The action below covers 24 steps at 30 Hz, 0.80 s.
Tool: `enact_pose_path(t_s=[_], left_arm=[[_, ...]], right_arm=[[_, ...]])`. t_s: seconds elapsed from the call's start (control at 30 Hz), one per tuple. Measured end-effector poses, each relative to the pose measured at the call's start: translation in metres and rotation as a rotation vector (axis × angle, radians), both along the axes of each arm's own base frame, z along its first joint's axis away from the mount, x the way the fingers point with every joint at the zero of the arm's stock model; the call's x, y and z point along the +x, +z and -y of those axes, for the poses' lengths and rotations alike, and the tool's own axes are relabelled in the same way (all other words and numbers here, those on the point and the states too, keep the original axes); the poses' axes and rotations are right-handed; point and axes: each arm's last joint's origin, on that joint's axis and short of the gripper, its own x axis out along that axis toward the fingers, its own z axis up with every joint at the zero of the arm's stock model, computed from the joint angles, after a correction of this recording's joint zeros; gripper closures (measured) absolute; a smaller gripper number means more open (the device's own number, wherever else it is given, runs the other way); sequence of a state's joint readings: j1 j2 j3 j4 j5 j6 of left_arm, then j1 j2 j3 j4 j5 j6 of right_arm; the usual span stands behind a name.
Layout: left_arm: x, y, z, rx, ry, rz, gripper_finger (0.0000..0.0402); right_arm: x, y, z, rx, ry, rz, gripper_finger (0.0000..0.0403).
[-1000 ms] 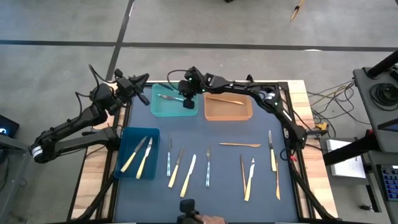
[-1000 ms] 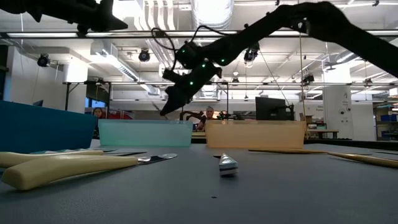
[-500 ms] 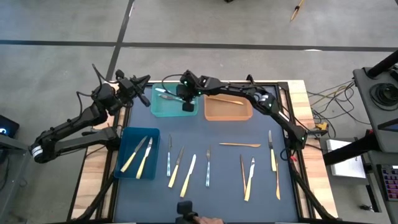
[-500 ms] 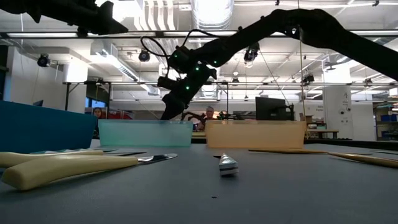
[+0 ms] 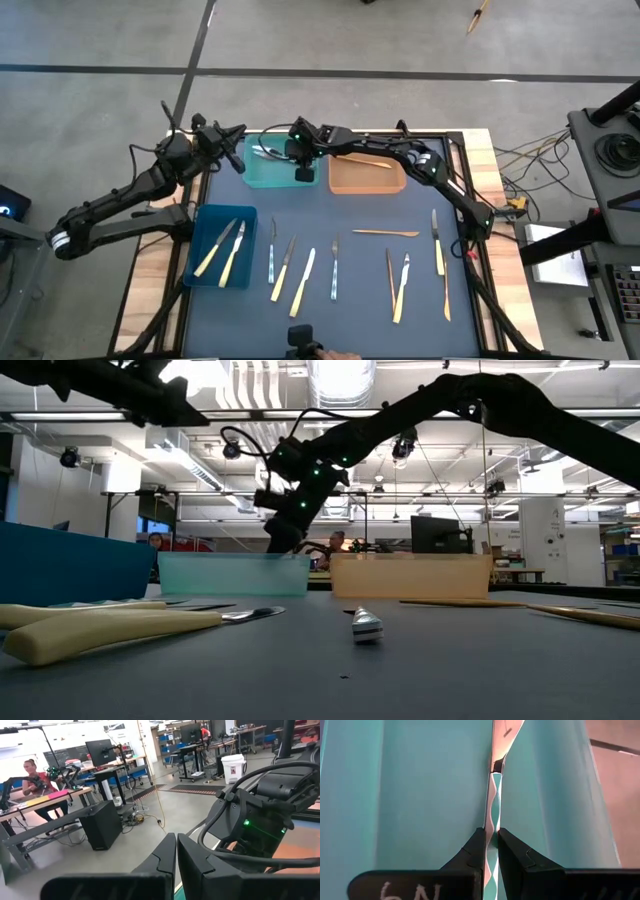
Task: Sort silverware by color (type)
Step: Put the white knife into the light blue bin
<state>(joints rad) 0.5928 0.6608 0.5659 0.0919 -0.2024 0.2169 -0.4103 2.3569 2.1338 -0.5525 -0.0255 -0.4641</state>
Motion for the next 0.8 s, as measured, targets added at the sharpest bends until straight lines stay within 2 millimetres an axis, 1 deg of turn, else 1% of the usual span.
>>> enact_pose_path(t_s=[0.27, 0.53, 0.8], left_arm=[[0.0007, -0.0008, -0.0005, -0.003, 0.001, -0.006, 0.0401], [0.0007, -0.001, -0.0005, -0.004, 0.001, -0.008, 0.0401], [0.0007, -0.001, -0.0005, -0.004, 0.001, -0.008, 0.0401]], right_arm=[[-0.0011, -0.0011, -0.0007, 0.005, 0.004, -0.017, 0.0379], [-0.0007, -0.0007, -0.0005, 0.002, 0.005, -0.012, 0.0345], [-0.0007, -0.0008, -0.0005, 0.0, 0.007, -0.012, 0.034]])
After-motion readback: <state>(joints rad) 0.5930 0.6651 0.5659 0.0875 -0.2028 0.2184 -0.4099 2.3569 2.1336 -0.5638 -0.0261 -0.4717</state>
